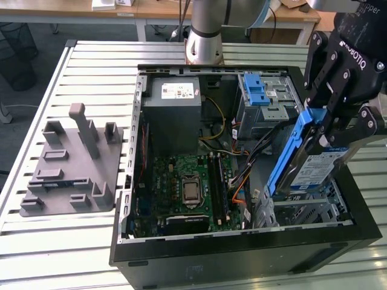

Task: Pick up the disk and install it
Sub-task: 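Insert the disk into the insertion slot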

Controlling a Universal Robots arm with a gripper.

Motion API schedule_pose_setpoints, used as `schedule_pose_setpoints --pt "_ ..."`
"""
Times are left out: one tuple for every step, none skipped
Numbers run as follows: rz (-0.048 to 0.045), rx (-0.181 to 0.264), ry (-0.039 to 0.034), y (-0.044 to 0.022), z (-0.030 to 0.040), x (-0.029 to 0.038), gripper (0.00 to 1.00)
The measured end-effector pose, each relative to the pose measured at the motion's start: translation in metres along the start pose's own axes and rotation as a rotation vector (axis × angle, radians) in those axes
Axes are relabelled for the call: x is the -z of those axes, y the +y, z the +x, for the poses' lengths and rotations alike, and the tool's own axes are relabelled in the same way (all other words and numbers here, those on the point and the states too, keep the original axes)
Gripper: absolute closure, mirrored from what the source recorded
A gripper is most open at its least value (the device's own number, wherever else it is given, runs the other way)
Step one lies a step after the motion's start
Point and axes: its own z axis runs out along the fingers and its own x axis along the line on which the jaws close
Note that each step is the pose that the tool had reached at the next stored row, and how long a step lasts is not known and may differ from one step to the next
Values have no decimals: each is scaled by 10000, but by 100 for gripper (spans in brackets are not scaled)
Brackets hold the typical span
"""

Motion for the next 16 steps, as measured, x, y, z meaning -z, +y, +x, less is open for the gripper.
schedule_pose_setpoints --pt "0 -2 6 -7 -1 -6 64" --pt "-1 -6 10 -9 -1 -9 64" --pt "-1 -7 11 -10 -1 -12 64" --pt "-1 -10 12 -11 -1 -17 64" --pt "-2 -14 5 -12 -1 -27 64" --pt "-3 -20 5 -12 0 -35 64" --pt "-2 -25 8 -12 0 -39 64" --pt "0 -27 7 -13 -1 -41 64" --pt "0 -32 8 -13 -1 -41 64" --pt "0 -35 5 -13 0 -42 64" --pt "0 -36 3 -13 0 -44 64" --pt "0 -36 2 -13 0 -42 64" --pt "0 -36 0 -13 0 -41 64" --pt "-3 -42 4 -13 -1 3 64" --pt "-4 -46 1 -13 -1 2 64" --pt "-4 -54 1 -13 0 3 64"
